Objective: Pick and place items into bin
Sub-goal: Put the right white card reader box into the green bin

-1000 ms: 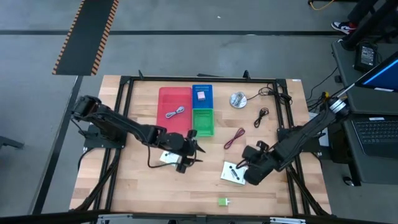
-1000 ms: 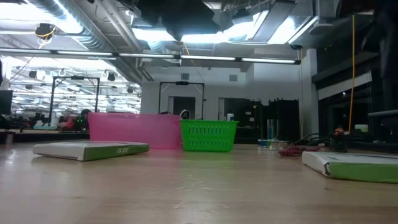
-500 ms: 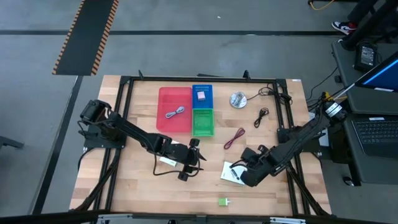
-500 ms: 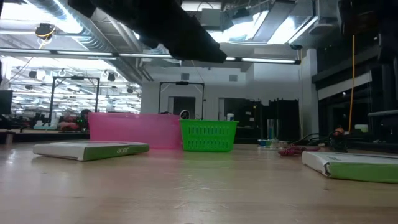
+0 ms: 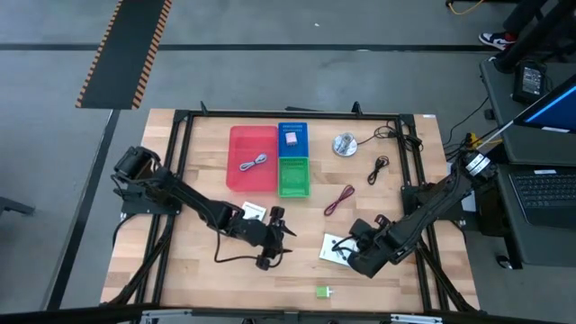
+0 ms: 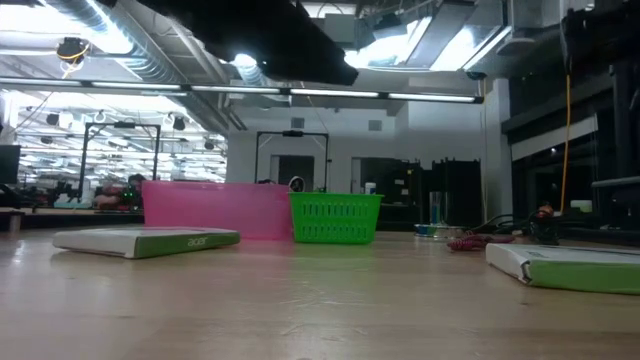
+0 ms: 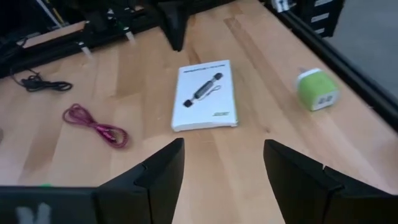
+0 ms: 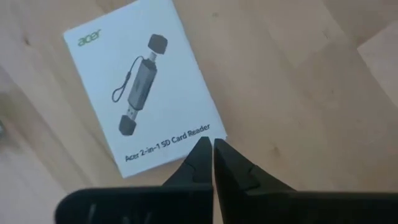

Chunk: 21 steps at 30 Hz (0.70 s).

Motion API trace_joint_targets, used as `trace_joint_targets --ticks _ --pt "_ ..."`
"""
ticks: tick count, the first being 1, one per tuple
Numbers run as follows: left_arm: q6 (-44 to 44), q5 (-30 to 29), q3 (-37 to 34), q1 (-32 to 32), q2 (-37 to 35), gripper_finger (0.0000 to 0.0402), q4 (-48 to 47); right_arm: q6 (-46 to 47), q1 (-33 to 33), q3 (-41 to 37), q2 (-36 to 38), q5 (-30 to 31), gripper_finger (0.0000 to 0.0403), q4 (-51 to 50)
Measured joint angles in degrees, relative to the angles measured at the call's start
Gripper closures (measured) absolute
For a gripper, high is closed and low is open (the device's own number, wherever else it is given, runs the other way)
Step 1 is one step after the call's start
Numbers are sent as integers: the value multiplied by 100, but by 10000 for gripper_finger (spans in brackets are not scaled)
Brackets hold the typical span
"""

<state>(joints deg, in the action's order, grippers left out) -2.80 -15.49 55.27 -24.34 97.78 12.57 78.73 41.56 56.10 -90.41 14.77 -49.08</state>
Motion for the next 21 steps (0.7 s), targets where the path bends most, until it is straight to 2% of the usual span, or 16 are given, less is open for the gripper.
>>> trace_joint_targets --ticks 11,21 --pt "215 -201 0 -112 17 173 74 204 0 -497 -1 -20 403 663" --pt "-329 -248 44 -107 870 173 573 206 -2 -497 -2 -178 403 724"
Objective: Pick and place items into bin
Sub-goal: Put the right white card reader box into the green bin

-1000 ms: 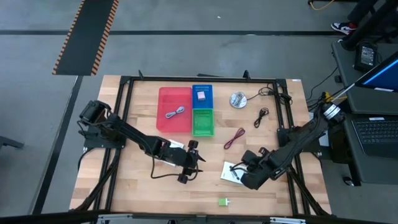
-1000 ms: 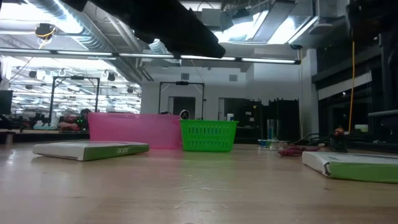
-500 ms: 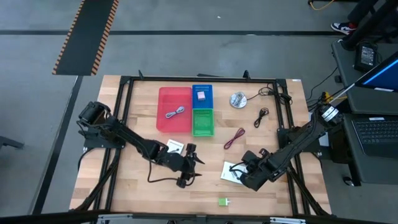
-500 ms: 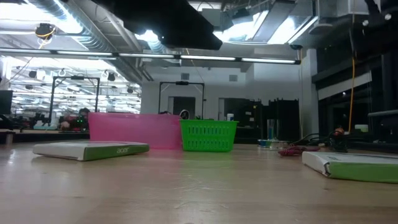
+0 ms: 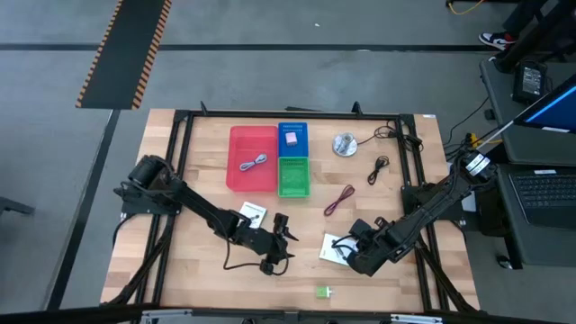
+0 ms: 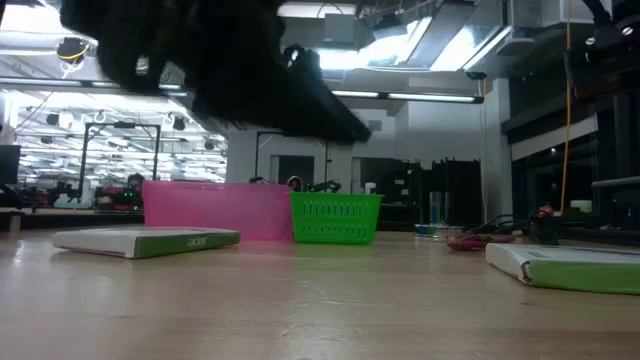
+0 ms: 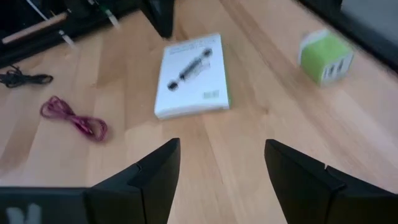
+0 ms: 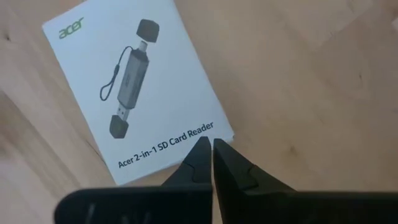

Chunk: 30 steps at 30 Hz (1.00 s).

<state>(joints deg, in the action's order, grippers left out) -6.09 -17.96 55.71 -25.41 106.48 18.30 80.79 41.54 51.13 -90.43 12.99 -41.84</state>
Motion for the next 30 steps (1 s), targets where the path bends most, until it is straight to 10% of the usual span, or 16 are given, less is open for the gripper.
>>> trace_joint_targets --ticks 30 --pt "81 69 213 0 249 174 77 -15 -105 -7 -221 -62 403 18"
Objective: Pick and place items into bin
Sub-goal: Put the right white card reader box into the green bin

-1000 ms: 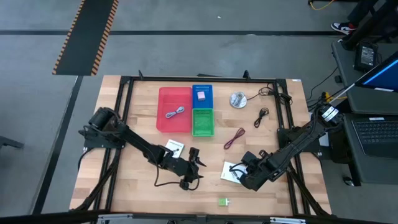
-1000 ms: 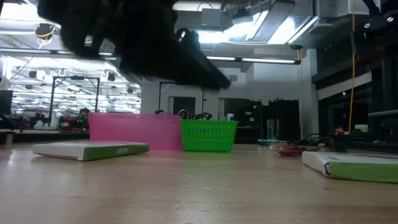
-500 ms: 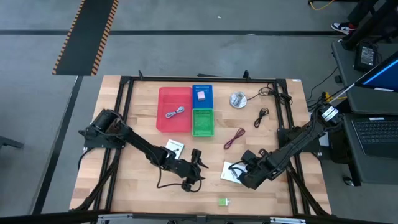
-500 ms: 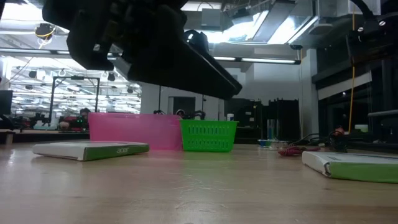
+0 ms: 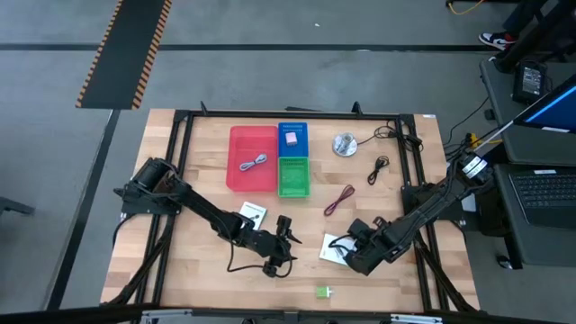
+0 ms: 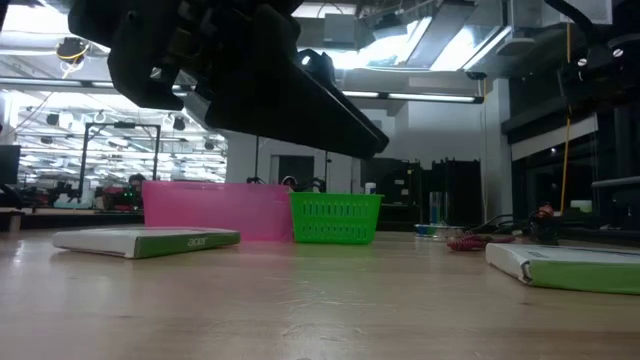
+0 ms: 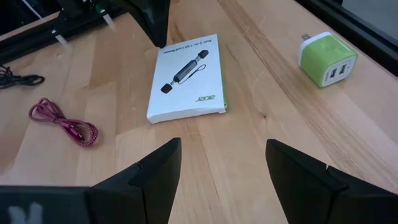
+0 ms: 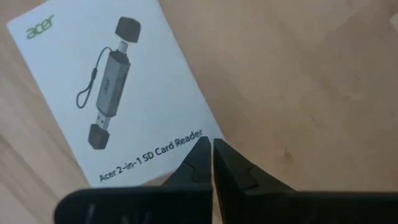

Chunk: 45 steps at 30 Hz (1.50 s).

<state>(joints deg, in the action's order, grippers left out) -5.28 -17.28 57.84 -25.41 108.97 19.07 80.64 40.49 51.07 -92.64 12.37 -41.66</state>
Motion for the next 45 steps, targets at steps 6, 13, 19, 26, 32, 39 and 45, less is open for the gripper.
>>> trace_joint_targets --ticks 6,13,19,26,32,39,45 --pt "0 -1 0 0 -2 174 0 0 0 0 0 -3 403 42" --pt "0 -2 2 0 -2 174 -2 0 0 0 0 -3 403 77" --pt "0 -2 2 0 -4 174 -2 0 0 0 -53 -9 403 77" --pt "-1 -4 0 0 -4 174 -2 -7 -15 18 -260 -23 403 124" --pt "-531 -61 0 -10 -4 174 -2 15 -20 24 -400 -27 403 334" --pt "-1600 -140 0 -11 -4 174 -5 150 -36 30 -565 -47 403 677" --pt "-2760 -106 7 -15 230 174 4 315 -99 28 -575 -125 403 683"
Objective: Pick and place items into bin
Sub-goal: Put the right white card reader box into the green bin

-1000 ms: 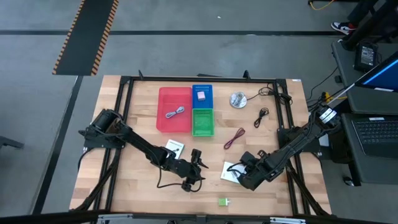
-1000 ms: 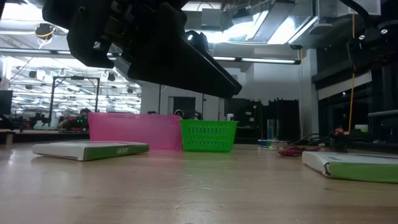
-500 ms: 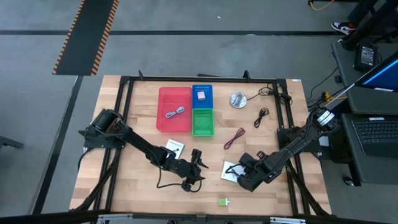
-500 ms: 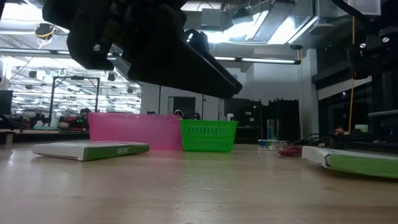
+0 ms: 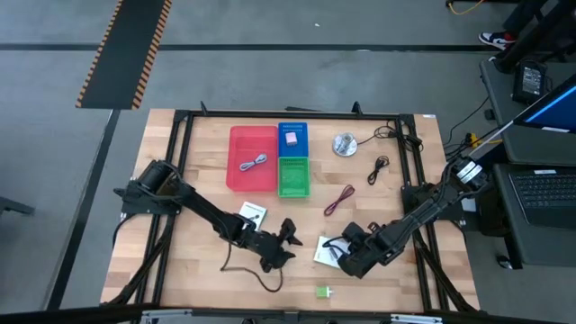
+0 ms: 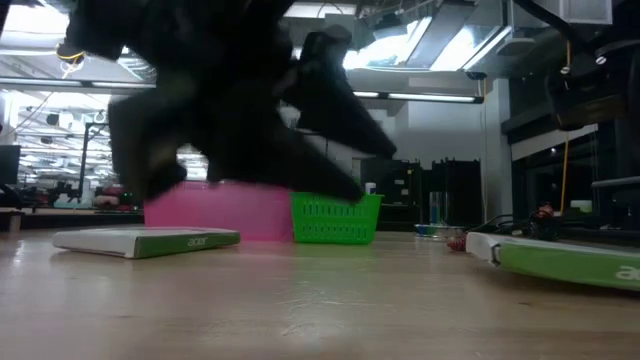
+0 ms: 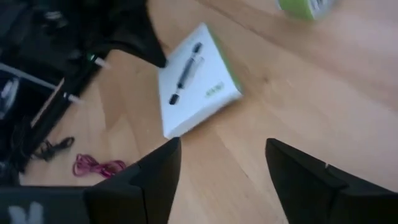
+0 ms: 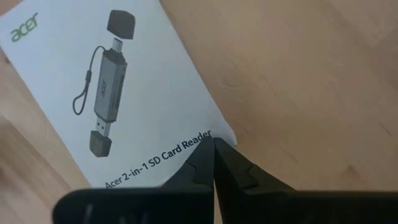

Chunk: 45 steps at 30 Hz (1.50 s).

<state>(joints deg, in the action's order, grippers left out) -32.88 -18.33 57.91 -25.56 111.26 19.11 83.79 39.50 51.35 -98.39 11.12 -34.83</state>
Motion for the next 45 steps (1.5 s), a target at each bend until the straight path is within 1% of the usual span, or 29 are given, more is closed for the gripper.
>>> trace_joint_targets --ticks 3,6,9,13,17,24,30,34,38,40,45 --pt "-404 -5 -2 0 213 174 44 0 -39 -2 -2 -29 403 17" --pt "-589 -5 25 0 405 174 258 0 -81 -4 -2 -63 403 67" --pt "-734 -7 37 0 490 174 660 0 -101 -7 -2 -73 403 83" --pt "-989 75 42 25 496 174 853 0 -102 -15 -2 -73 403 121" --pt "-1169 201 108 89 498 174 720 0 -116 -18 -4 -71 403 197" --pt "-1400 550 480 254 498 174 268 -4 -183 -21 -6 -110 403 260" --pt "-1539 867 518 365 500 174 58 -2 -183 -21 -6 -102 403 258" --pt "-1766 811 518 362 535 174 64 -4 -183 -21 -6 -95 403 256" --pt "-1811 871 573 365 658 174 31 -4 -183 -21 -6 -89 403 257" --pt "-1932 851 748 367 826 174 46 -3 -183 -22 -6 -88 403 265" --pt "-2137 466 1188 366 1118 174 -126 -4 -185 -26 -13 -49 403 328"
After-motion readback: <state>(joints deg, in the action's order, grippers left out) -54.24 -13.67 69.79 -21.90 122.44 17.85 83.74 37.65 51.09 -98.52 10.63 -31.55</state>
